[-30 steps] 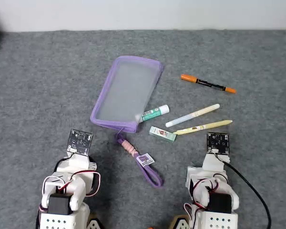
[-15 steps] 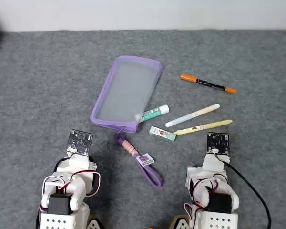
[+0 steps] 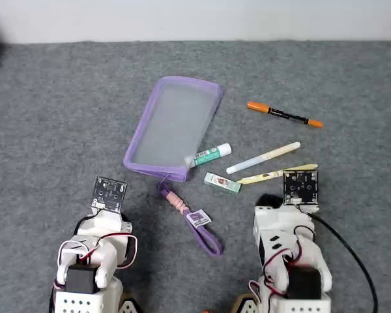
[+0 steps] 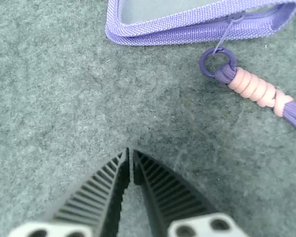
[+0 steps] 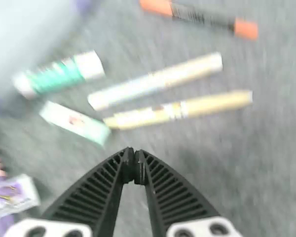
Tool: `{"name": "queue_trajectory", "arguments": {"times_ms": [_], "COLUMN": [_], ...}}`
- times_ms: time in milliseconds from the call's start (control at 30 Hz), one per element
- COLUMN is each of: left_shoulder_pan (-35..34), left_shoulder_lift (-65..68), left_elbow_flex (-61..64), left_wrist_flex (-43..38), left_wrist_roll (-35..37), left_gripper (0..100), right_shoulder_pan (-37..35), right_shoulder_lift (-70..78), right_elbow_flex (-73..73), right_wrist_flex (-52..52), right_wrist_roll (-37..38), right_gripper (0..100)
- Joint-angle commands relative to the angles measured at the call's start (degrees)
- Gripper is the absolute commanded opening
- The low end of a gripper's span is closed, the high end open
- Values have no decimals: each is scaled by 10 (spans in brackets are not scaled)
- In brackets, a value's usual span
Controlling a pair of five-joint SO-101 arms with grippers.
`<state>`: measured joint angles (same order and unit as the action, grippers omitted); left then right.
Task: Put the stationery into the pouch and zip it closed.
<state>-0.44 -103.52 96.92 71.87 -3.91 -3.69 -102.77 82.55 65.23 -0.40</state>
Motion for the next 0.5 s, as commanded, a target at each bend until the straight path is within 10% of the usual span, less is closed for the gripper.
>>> {"name": "queue_trajectory", "arguments": {"times_ms": [0,300,467], "left_shoulder_pan": [3,3,3], "left_shoulder_lift": [-6,-6,-6], "left_elbow_flex": [-5,-5,-5], "left_wrist_flex": [2,2,2], "left_wrist_roll": [3,3,3], "left_gripper": [14,14,14], "right_shoulder_pan": [-59,-177,-208], "right_shoulder_lift": [57,478,676], "right_elbow_flex": [-104,-348,-456], "right_wrist_flex": [17,15,-1], "right_wrist_roll": [-14,-40,78], "right_gripper": [7,8,9]}}
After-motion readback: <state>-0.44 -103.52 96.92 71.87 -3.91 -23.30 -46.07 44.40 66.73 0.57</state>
